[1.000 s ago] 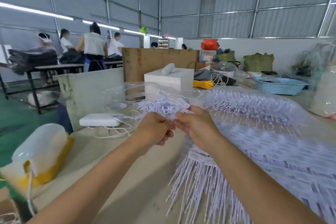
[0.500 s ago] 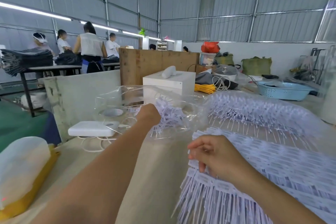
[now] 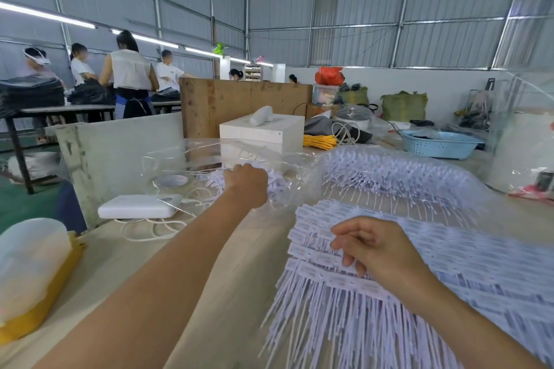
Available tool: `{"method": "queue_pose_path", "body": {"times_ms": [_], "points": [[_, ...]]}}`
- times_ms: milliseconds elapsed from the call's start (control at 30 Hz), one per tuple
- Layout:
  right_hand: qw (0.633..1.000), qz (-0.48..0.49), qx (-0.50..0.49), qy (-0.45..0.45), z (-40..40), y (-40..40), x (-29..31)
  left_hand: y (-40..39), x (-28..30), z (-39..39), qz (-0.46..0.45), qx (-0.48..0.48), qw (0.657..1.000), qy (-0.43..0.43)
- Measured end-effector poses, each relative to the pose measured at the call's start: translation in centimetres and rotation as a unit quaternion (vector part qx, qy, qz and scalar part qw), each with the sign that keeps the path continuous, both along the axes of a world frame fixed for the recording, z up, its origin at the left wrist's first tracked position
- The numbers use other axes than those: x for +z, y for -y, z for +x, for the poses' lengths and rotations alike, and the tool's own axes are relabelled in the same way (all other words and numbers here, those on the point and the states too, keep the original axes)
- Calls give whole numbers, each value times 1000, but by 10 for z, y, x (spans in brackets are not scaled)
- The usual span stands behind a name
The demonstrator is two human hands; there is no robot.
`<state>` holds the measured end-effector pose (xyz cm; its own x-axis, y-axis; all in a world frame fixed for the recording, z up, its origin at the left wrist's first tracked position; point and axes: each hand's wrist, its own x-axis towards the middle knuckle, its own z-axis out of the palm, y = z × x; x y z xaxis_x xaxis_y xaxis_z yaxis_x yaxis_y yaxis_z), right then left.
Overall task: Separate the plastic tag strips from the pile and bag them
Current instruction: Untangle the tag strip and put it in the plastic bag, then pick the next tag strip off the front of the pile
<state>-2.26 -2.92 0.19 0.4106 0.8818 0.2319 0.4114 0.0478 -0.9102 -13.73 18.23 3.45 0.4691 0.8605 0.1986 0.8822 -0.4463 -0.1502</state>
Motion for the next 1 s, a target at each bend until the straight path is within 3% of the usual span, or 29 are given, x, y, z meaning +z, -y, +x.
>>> {"method": "queue_pose_path", "body": {"times_ms": [167,300,433,667,833,1000], "points": [[998,15,-66,-5,29,30,10,88,42,11,66,-123,987,84],[992,12,-126,-18,56,70,14,156,39,32,-45,-285,943,164],[988,-24,-153,-19,72,108,7,196,8,56,-173,-391,894,131],[987,-15,-158,-37,80,127,-7,197,-23,77,-201,-391,893,101],[988,-34,-142,45,84,125,-11,182,-25,69,-223,-394,883,123],[985,-54,-107,121,82,123,-11,183,-27,70,-179,-415,875,175]]}}
